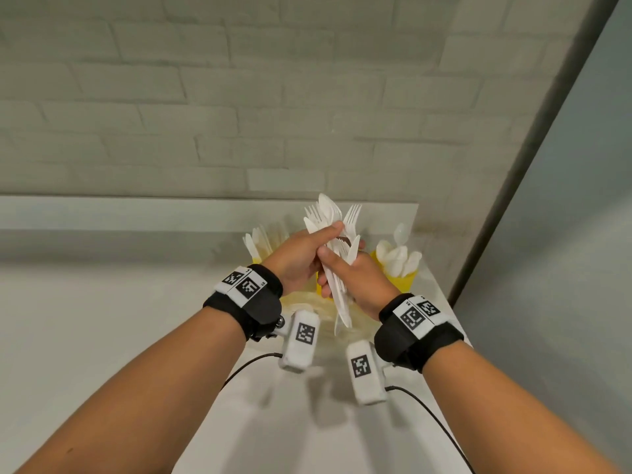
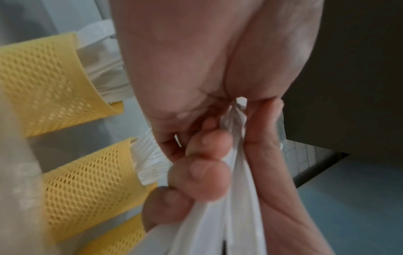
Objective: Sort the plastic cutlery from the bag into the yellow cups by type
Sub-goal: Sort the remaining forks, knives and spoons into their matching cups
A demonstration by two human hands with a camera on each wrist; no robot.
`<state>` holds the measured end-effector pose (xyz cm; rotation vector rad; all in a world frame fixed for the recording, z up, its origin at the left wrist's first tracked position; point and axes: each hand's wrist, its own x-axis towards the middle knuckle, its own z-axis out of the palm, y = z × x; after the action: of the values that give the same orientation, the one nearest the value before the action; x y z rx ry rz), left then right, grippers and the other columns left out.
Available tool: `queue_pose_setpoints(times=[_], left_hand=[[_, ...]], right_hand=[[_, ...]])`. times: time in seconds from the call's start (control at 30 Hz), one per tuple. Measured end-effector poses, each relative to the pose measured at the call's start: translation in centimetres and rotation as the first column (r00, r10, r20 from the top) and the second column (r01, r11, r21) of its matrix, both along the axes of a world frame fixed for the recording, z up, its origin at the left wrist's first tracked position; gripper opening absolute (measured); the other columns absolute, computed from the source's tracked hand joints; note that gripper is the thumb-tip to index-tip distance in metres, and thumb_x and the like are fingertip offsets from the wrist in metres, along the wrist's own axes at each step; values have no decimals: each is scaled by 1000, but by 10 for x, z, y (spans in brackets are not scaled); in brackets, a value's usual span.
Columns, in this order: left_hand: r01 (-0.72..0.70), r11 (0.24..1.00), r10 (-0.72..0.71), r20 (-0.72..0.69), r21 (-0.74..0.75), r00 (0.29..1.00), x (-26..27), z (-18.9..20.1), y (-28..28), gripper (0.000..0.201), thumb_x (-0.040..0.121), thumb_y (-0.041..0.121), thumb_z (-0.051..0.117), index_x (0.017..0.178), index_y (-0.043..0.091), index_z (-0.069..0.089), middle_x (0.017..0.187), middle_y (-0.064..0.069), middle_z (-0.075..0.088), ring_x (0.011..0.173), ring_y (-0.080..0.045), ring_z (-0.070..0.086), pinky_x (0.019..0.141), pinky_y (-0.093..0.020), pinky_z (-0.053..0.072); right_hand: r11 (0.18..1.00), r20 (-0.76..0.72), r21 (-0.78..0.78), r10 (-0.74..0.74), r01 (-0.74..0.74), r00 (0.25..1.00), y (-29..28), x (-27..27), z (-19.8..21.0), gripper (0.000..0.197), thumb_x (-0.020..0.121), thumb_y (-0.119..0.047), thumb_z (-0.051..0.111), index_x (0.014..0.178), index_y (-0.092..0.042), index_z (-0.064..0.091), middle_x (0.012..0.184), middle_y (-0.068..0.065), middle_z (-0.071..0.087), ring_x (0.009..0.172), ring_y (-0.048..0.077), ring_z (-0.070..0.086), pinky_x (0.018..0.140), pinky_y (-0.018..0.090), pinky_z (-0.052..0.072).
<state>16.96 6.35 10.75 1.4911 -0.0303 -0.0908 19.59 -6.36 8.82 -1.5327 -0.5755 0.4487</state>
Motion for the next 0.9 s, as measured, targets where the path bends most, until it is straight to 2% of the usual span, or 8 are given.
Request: queue_pose_setpoints(times=[0.1,0.27,0.43,0.5,0.57,0.63,0.77,0.9], left_hand=[[-22,999,20,49,47,999,-3,-3,9,51,99,43,43,111,2,70,83,-28,53,38,-25,42,45,-29,42],[-163,986,165,55,-30,985,0,-1,22,56,100,37,45,112,-16,59,90,-36,57,40,-27,46,42,-26,40],[-264,948,276,46,-178,960,3,12,31,34,101,21,46,113,-8,57,113,-22,68,56,-23,63,39,-24,43],[-284,937,302,64,-202,951,6,15,35,29,101,17,45,106,-8,60,106,-20,70,67,-23,67,46,-27,50],[-314,913,346,86,-260,934,10,16,39,28,100,12,44,88,-5,62,89,-15,72,77,-22,69,70,-31,59],[-338,876,392,100,-343,915,15,17,42,29,100,8,44,73,4,55,63,-4,64,67,-17,65,81,-34,57],[-413,836,474,99,-361,875,18,12,39,16,96,7,50,81,11,44,51,3,35,45,-12,40,50,-28,42],[-448,881,467,128,-152,875,11,-3,33,27,91,17,65,70,14,48,46,5,36,40,-12,33,46,-27,32]], right_hand=[[1000,25,-29,1,0,1000,6,-1,0,35,96,-37,48,84,-7,60,62,9,61,46,16,60,51,22,50],[999,-12,-36,-30,29,999,21,1,2,37,96,-42,46,95,-12,66,66,10,66,51,19,63,55,27,54],[998,-48,-6,-69,69,996,31,8,4,30,96,-38,50,97,-14,69,84,20,71,74,36,69,68,44,60],[997,-61,-9,-79,79,995,32,12,5,32,96,-36,51,97,-9,69,85,23,72,72,35,70,64,41,61],[992,-48,-38,-123,121,991,32,16,4,39,96,-34,51,87,-1,69,75,23,70,57,28,68,55,34,57],[982,-51,-59,-184,181,982,31,20,3,39,96,-32,52,75,-2,65,65,16,66,48,20,63,51,29,53],[976,-84,-30,-219,217,972,30,25,5,35,98,-30,50,75,-5,59,58,7,65,52,19,64,51,25,53],[969,-90,46,-237,242,967,28,27,15,34,99,-30,46,76,-8,56,63,11,63,60,22,67,63,29,54]])
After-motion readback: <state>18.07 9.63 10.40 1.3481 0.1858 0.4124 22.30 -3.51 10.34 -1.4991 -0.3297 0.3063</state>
